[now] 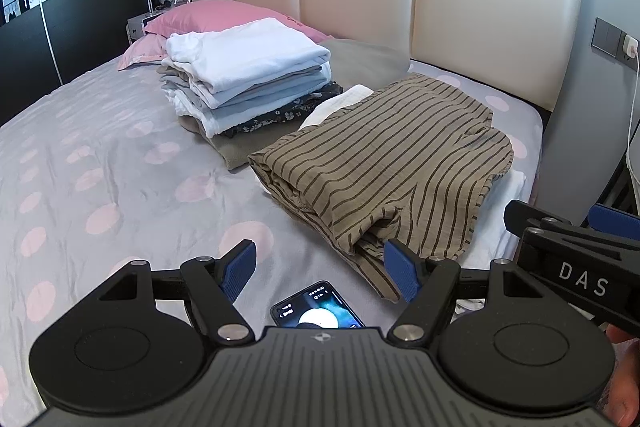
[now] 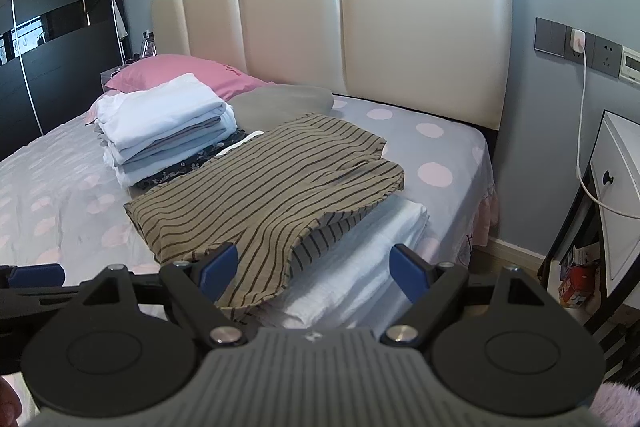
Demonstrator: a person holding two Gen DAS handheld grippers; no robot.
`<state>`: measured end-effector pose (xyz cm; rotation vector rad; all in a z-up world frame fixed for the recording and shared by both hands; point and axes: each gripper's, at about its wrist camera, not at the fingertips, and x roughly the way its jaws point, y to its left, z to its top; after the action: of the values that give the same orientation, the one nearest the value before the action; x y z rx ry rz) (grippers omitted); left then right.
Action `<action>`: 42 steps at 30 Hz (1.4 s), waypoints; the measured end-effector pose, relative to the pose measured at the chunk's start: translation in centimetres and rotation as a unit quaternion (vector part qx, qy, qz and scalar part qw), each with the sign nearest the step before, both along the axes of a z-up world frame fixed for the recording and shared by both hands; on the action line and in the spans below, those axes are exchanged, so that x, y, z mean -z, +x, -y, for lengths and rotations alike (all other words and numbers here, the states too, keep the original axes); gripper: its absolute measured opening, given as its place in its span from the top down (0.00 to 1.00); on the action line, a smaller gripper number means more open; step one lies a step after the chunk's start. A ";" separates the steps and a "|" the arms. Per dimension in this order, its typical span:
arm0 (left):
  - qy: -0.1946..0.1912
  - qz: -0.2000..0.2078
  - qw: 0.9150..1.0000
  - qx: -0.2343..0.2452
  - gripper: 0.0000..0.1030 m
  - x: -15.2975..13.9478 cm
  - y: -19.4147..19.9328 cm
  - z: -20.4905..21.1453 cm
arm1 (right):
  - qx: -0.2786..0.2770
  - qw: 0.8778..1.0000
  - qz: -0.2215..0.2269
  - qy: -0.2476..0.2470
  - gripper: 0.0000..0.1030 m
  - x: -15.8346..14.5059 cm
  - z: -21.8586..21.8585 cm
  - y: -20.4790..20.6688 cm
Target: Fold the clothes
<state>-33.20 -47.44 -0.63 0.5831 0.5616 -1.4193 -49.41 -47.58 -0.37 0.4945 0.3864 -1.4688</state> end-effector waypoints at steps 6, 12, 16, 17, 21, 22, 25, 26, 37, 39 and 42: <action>0.002 -0.003 1.000 -0.001 0.33 0.1 0.2 0.1 | -0.001 1.000 -0.003 -0.001 0.18 0.0 -0.1 0.1; 0.002 -0.003 1.000 -0.001 0.33 0.1 0.2 0.1 | 0.000 1.000 -0.005 -0.002 0.18 0.0 0.0 0.2; -0.006 -0.002 1.000 -0.003 0.33 0.1 0.2 -0.1 | 0.000 1.000 -0.005 -0.008 0.18 -0.1 -0.1 0.3; -0.011 -0.001 1.000 -0.004 0.33 0.0 0.2 -0.1 | 0.000 1.000 -0.006 -0.015 0.18 -0.2 -0.2 0.4; -0.027 0.004 1.000 -0.004 0.34 -0.4 0.1 -0.4 | 0.003 0.999 -0.014 -0.040 0.18 -0.5 -0.9 0.7; -0.032 0.006 0.999 -0.004 0.34 -0.5 0.0 -0.4 | 0.004 0.999 -0.013 -0.043 0.18 -0.6 -1.0 0.7; -0.051 0.010 0.999 -0.005 0.34 -0.9 -0.1 -0.7 | 0.008 0.998 -0.011 -0.056 0.18 -0.9 -1.3 0.7; -0.056 0.011 0.998 -0.005 0.34 -1.0 -0.2 -0.8 | 0.010 0.998 -0.011 -0.062 0.18 -1.0 -1.4 0.7; -0.072 0.010 0.997 -0.008 0.35 -1.5 -0.1 -1.2 | 0.015 0.996 -0.013 -0.081 0.18 -1.5 -2.1 0.7; -0.073 0.011 0.997 -0.007 0.35 -1.5 -0.1 -1.3 | 0.013 0.996 -0.013 -0.082 0.18 -1.5 -2.2 0.8; -0.075 0.011 0.997 -0.006 0.35 -1.6 0.1 -1.4 | 0.010 0.996 -0.013 -0.083 0.18 -1.6 -2.3 0.8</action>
<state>-33.13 -46.01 0.93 0.4747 0.4363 -1.4277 -48.59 -45.28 1.24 0.3465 0.2771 -1.5146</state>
